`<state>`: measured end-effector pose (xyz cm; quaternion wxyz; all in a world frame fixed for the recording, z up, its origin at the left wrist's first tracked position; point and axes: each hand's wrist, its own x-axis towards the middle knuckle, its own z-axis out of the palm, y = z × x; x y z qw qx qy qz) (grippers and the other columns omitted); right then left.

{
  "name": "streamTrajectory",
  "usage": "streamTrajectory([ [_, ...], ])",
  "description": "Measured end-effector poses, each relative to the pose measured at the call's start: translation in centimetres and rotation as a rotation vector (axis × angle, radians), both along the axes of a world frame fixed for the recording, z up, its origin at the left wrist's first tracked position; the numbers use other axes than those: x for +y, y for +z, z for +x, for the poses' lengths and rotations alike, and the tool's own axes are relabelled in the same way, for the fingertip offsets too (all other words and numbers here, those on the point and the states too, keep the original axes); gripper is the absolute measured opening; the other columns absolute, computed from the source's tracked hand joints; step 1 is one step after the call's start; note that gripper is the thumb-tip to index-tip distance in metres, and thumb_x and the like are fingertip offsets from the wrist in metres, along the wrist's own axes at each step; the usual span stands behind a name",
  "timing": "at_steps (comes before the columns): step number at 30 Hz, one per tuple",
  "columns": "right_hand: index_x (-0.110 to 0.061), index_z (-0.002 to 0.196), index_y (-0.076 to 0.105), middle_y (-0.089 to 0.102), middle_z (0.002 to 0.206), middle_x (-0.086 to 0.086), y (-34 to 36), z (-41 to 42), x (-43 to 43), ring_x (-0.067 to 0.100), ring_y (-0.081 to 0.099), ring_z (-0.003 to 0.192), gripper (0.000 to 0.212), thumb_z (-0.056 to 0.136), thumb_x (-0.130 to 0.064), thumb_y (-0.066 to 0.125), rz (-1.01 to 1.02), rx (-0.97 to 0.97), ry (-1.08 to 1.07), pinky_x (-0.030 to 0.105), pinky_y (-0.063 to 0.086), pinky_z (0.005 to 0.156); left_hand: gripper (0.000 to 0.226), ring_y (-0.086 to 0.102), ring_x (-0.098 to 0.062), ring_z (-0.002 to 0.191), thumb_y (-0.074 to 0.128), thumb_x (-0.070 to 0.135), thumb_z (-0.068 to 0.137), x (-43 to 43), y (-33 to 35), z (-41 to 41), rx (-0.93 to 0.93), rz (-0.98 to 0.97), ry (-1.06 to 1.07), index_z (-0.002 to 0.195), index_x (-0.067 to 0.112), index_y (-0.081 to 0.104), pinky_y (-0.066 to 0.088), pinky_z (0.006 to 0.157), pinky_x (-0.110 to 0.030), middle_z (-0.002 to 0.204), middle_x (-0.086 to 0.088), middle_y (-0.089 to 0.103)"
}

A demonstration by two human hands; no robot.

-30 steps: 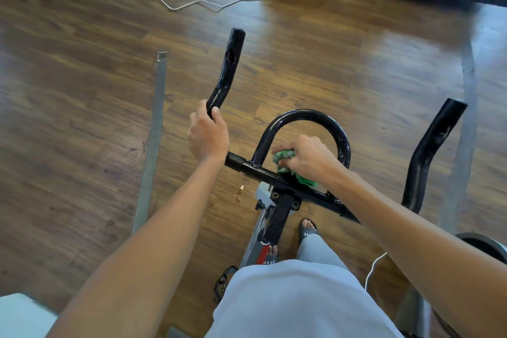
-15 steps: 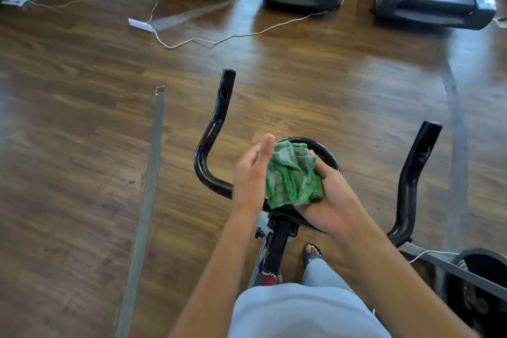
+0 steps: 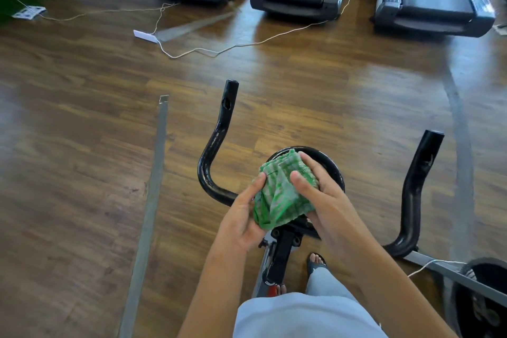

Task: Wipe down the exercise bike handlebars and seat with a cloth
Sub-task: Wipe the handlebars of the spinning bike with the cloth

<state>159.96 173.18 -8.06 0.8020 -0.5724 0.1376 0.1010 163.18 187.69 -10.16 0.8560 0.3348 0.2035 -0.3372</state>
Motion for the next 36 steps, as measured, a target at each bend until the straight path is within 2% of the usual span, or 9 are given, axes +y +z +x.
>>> streamTrajectory([
  [4,-0.035,0.149,0.042,0.06,0.135,-0.015,0.5,0.2,0.4,0.002,0.059,0.12,0.048,0.103,-0.029,0.054,-0.312,-0.001,-0.053,0.04,0.047,0.108,0.081,0.06,-0.035,0.122,0.059,0.063,0.085,-0.4,0.1,-0.5,-0.093,-0.05,0.024,0.141,0.006,0.05,0.057,0.089,-0.044,0.134,-0.022,0.06],
  [8,-0.035,0.144,0.047,0.064,0.128,-0.008,1.3,0.8,-0.2,0.01,0.065,0.113,0.043,0.102,-0.033,0.055,-0.338,0.034,-0.064,0.04,0.052,0.099,0.14,0.063,-0.031,0.12,0.099,0.031,0.046,0.0,-1.1,-0.4,-0.205,-0.031,0.015,0.156,0.039,0.012,0.056,0.087,-0.048,0.139,-0.012,0.056],
  [11,-0.017,0.12,0.066,0.075,0.11,0.003,1.8,1.5,-1.2,0.019,0.071,0.101,0.024,0.103,-0.02,0.05,-0.093,0.126,-0.1,0.035,0.055,0.085,0.109,0.062,-0.036,0.12,0.086,0.002,0.066,-0.1,-0.7,0.0,-0.191,-0.013,0.073,0.155,0.02,0.025,0.054,0.094,-0.051,0.139,-0.019,0.056],
  [14,-0.004,0.121,0.065,0.072,0.119,0.013,1.6,1.6,-1.8,0.025,0.069,0.111,0.029,0.102,-0.017,0.047,0.27,0.236,-0.091,0.042,0.053,0.096,0.054,0.062,-0.037,0.119,0.067,0.002,0.084,0.2,0.3,0.8,-0.028,-0.026,0.039,0.136,-0.002,0.053,0.054,0.096,-0.048,0.13,-0.024,0.062],
  [18,-0.001,0.134,0.057,0.065,0.131,0.017,0.4,0.9,-2.6,0.029,0.063,0.122,0.04,0.1,-0.02,0.046,0.475,0.231,0.007,0.041,0.051,0.102,0.052,0.062,-0.038,0.119,0.073,0.011,0.085,1.4,0.8,0.8,0.139,-0.09,-0.078,0.133,-0.002,0.056,0.052,0.096,-0.051,0.129,-0.022,0.063],
  [22,0.0,0.14,0.053,0.052,0.144,0.023,-1.0,0.4,-2.7,0.037,0.051,0.133,0.072,0.082,-0.031,0.081,0.667,0.182,0.139,0.048,0.044,0.109,0.06,0.063,-0.037,0.117,0.078,0.007,0.074,1.0,1.6,0.4,-0.024,-0.044,-0.074,0.13,0.0,0.057,0.053,0.097,-0.05,0.127,-0.022,0.064],
  [26,0.003,0.129,0.063,0.059,0.135,0.026,-2.2,0.2,-2.2,0.039,0.062,0.12,0.067,0.07,-0.015,0.089,0.707,0.193,0.162,0.049,0.054,0.096,0.062,0.07,-0.032,0.104,0.08,0.001,0.074,0.0,2.0,0.1,-0.161,0.194,0.016,0.13,0.001,0.055,0.06,0.082,-0.041,0.121,-0.021,0.068],
  [29,0.005,0.126,0.065,0.061,0.133,0.026,-2.6,0.2,-2.2,0.036,0.064,0.117,0.045,0.083,-0.008,0.074,0.66,0.203,0.087,0.046,0.055,0.096,0.058,0.074,-0.023,0.089,0.08,-0.002,0.071,-0.1,1.5,0.1,-0.176,0.377,0.169,0.124,0.01,0.058,0.06,0.067,-0.032,0.111,-0.013,0.073],
  [36,0.003,0.133,0.054,0.065,0.127,0.023,-3.5,0.0,-2.6,0.037,0.064,0.118,0.036,0.098,-0.002,0.048,0.382,0.283,-0.012,0.046,0.056,0.094,0.055,0.073,-0.015,0.094,0.081,0.003,0.076,1.1,0.3,-0.1,-0.268,0.675,0.013,0.123,0.023,0.061,0.06,0.081,-0.037,0.105,0.001,0.076],
])
